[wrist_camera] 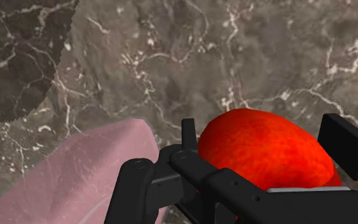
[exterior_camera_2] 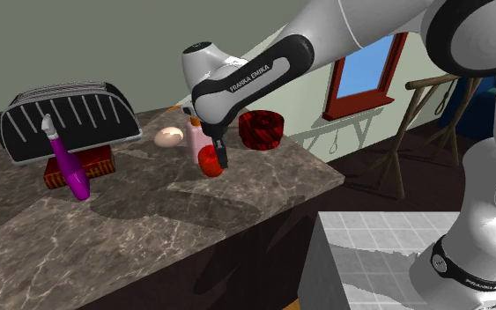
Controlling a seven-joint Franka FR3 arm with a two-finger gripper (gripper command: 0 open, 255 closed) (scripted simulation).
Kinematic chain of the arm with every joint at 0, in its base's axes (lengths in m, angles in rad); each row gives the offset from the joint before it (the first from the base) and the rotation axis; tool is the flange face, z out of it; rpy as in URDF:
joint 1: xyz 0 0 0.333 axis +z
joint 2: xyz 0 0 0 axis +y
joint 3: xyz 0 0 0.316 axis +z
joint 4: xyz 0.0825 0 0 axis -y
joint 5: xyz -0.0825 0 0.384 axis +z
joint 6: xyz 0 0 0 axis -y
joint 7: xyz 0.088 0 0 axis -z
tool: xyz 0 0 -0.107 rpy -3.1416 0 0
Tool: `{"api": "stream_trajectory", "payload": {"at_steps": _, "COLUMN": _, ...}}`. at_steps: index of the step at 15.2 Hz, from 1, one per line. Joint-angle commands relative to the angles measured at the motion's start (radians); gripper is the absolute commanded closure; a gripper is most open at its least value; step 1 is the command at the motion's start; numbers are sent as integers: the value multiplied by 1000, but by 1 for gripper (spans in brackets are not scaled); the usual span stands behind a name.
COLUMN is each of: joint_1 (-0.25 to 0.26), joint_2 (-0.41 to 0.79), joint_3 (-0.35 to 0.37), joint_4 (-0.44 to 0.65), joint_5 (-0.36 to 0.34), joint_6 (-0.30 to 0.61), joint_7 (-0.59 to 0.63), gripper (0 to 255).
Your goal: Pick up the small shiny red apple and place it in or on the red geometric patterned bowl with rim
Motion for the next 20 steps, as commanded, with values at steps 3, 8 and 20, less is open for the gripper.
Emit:
{"api": "stream_trajectory", "payload": {"at_steps": 3, "joint_1": 0, "joint_2": 1, "joint_3": 0, "joint_4": 0, "joint_5": 0, "joint_6": 0, "joint_7": 0, "gripper": 255}}
{"api": "stream_trajectory", "payload": {"at_steps": 8, "joint_1": 0, "joint_2": 1, "joint_3": 0, "joint_4": 0, "joint_5": 0, "joint_6": 0, "joint_7": 0, "gripper": 255}}
{"api": "stream_trajectory", "payload": {"at_steps": 20, "joint_1": 7, "joint_2": -58, "joint_3": -9, "joint_4": 67, "joint_5": -14, "joint_6": -124, "joint_7": -7, "gripper": 255}}
